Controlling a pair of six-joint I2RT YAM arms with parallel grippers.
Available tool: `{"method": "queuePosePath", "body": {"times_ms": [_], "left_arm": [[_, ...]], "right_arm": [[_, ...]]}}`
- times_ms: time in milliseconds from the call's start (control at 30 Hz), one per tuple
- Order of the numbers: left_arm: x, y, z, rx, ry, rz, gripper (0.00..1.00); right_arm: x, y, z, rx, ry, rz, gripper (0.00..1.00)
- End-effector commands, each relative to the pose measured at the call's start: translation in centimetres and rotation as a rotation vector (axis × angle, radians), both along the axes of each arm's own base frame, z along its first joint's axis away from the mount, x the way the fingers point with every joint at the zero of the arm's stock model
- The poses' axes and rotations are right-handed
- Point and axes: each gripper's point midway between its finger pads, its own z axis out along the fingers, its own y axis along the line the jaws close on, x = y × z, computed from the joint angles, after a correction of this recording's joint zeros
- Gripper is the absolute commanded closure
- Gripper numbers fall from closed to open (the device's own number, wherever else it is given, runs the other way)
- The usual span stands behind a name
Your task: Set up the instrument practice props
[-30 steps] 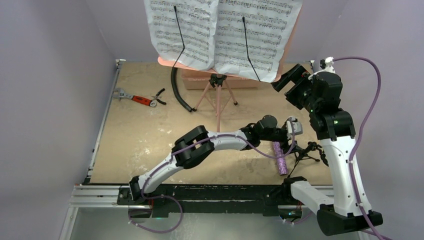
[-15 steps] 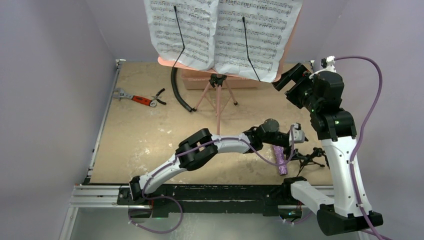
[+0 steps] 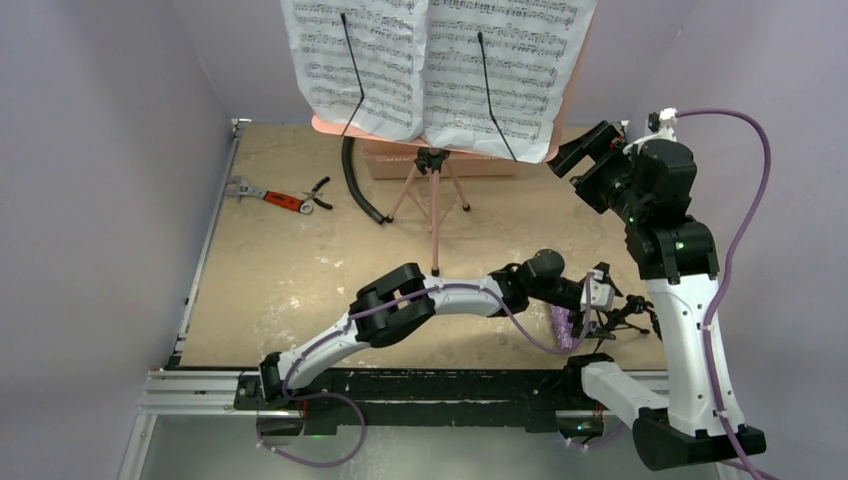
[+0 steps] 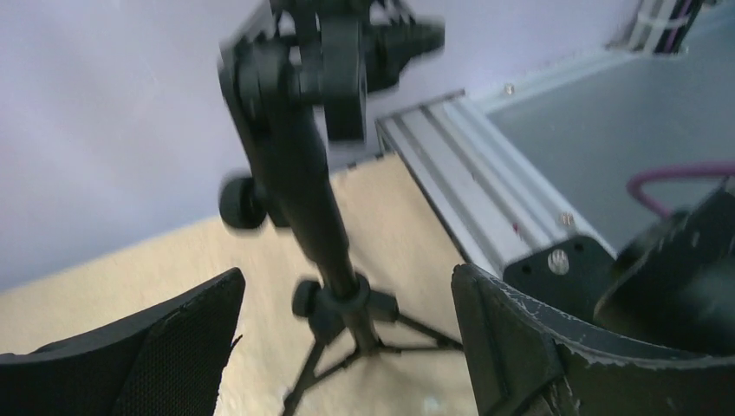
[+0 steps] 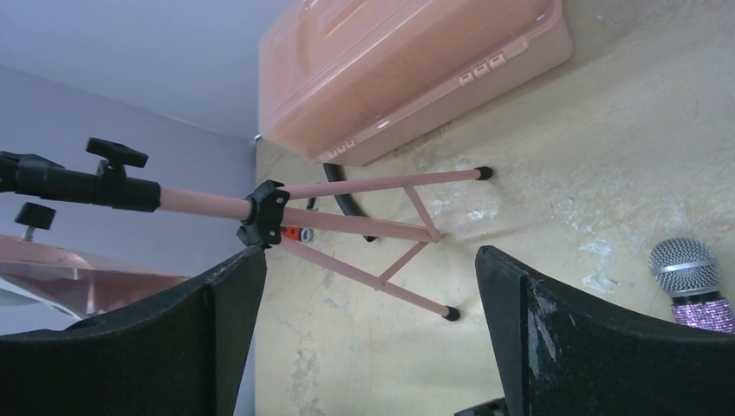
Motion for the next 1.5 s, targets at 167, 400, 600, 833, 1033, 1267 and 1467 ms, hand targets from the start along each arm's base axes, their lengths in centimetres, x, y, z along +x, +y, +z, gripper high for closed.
{"method": "queuePosePath", "body": {"times_ms": [167,400,600,833,1033,1267,1467], "left_arm": [[-2.3,-4.0,5.8,-0.193,0.015,-0.024,0.16],[-3.0,-4.5,5.7,-0.185,0.010,-0.031,0.46],[-2.5,-3.9,5.7,-0.172,0.009,0.004,0.84],[-1.1,-3.0,8.5,-0.232,0.021,0.062,1.00],[0.4,-2.0,11.4,-0.304,-0.002,0.109,1.00],[2.0,-1.0,14.9,-0.403,0.009,0.153,1.00],[2.7,0.0,15.7,-0.424,0.024,0.171,1.00]], "right_arm": [[-1.0,1.0,4.1,0.076,-0.106,0.046,0.08],[-1.3,0.4,4.2,0.075,-0.117,0.011,0.09],[-1.3,0.0,4.1,0.076,-0.119,-0.017,0.09],[-1.1,-0.4,4.4,0.069,-0.134,-0.036,0.09],[-1.1,-0.6,5.7,0.082,-0.144,-0.054,0.09],[-1.0,-3.4,5.6,-0.024,-0.070,-0.189,0.02],[-1.1,-5.3,5.2,-0.106,-0.056,-0.267,0.02]]}}
